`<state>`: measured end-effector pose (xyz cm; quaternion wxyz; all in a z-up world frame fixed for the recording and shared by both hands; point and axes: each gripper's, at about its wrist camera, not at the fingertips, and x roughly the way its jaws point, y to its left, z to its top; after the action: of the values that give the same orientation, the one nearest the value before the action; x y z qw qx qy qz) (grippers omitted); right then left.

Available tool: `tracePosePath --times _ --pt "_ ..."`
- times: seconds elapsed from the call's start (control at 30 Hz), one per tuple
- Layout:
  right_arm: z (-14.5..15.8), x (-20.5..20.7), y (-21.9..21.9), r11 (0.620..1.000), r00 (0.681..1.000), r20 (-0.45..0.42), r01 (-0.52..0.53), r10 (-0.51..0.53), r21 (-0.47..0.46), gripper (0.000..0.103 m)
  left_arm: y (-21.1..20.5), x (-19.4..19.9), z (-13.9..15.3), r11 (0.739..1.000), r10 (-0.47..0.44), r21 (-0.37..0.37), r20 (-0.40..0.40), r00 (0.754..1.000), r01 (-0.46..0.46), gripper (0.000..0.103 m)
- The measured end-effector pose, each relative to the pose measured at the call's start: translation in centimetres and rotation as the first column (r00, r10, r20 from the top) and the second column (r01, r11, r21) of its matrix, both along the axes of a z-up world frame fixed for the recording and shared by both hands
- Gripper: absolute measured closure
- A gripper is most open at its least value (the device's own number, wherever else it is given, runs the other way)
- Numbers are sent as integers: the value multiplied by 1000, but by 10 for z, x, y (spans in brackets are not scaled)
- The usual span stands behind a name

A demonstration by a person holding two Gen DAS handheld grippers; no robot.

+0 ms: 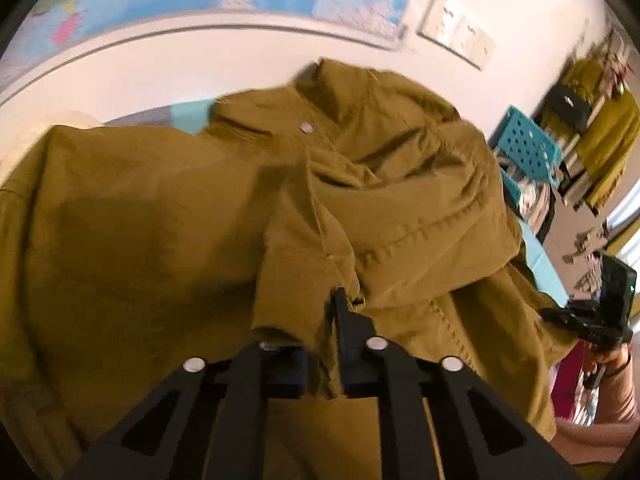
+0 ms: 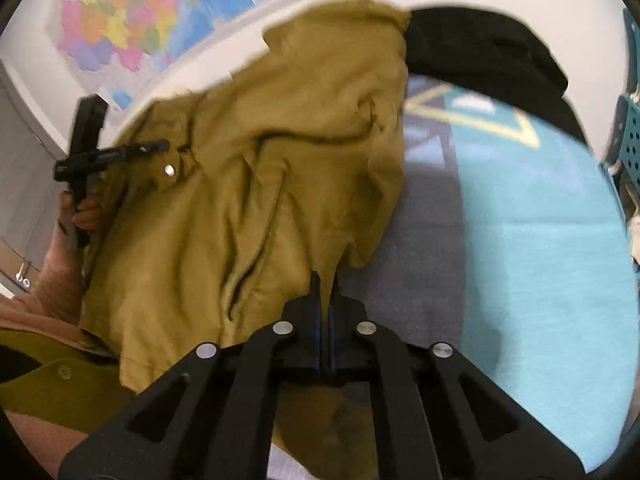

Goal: Fold large clothes

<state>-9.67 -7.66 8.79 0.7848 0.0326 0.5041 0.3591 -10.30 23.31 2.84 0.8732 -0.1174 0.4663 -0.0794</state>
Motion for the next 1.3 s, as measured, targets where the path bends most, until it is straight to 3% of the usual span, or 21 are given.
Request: tracePosePath --times 0.13,0.2,0.27,0.3,0.33,0.4,0.47,0.57,0.63,0.73,0.8,0.9,0.93,0.97,1.0,1.07,1.1,1.17,1.23,1.27,1.3 --pt "43 -7 -56 987 983 95 155 -157 31 101 13 -5 6 999 27 -35 8 1000 -27 94" --pt "16 -1 -64 987 987 -16 159 -159 -32 98 11 -2 -3 999 19 -30 -17 1000 -20 94" --pt "-16 4 -68 970 977 -59 197 -207 -143 91 10 4 -14 999 39 -22 -56 998 -41 91" --pt "-24 6 -69 970 974 -77 202 -214 -139 87 12 5 -17 998 47 -28 -60 997 -49 88" --pt "-27 7 -71 965 970 -75 217 -230 -148 84 16 4 -17 998 55 -36 -57 997 -57 73" --pt "-22 8 -70 962 969 -53 233 -243 -142 56 17 0 -13 998 58 -28 -26 998 -59 57" --pt "-4 8 -63 964 974 3 226 -227 -138 36 17 -7 -6 999 39 -33 4 999 -38 30" --pt "30 17 -53 984 982 98 167 -160 -67 35 8 -14 2 999 -30 -10 48 998 31 24" --pt "42 29 -38 993 984 139 116 -113 -19 32 0 -13 1 998 -52 42 41 998 51 24" --pt "40 61 14 998 982 185 40 -31 -44 26 -4 0 -10 996 -37 79 -21 999 39 25" --pt "34 84 50 998 977 212 -4 17 -59 26 -1 9 -18 995 -20 97 -50 999 25 37" --pt "19 128 103 995 973 222 -39 60 -96 27 9 18 -27 998 6 59 -98 995 0 72" --pt "16 135 113 993 972 225 -45 69 -112 30 14 20 -27 999 17 51 -105 994 -12 85" --pt "10 150 128 991 975 211 -42 69 -127 40 18 20 -26 999 26 47 -106 994 -21 92" --pt "7 159 135 990 977 201 -45 72 -135 60 23 21 -23 999 37 39 -103 994 -33 95" --pt "-3 181 144 980 977 205 -22 63 -196 77 35 21 -12 998 66 11 -93 994 -65 97" --pt "-10 190 146 973 977 207 -12 61 -230 78 43 22 -6 997 80 -4 -91 993 -80 97" --pt "-24 205 144 969 983 182 18 29 -248 77 61 24 5 993 117 -10 -87 989 -118 86" --pt "-41 214 140 962 990 141 36 2 -269 74 69 26 8 987 152 70 -94 984 -146 74" --pt "-44 213 138 959 990 138 33 7 -281 73 72 30 5 979 176 124 -111 978 -162 77" --pt "-42 210 138 958 989 150 32 12 -286 71 75 32 1 982 169 110 -136 976 -155 76"
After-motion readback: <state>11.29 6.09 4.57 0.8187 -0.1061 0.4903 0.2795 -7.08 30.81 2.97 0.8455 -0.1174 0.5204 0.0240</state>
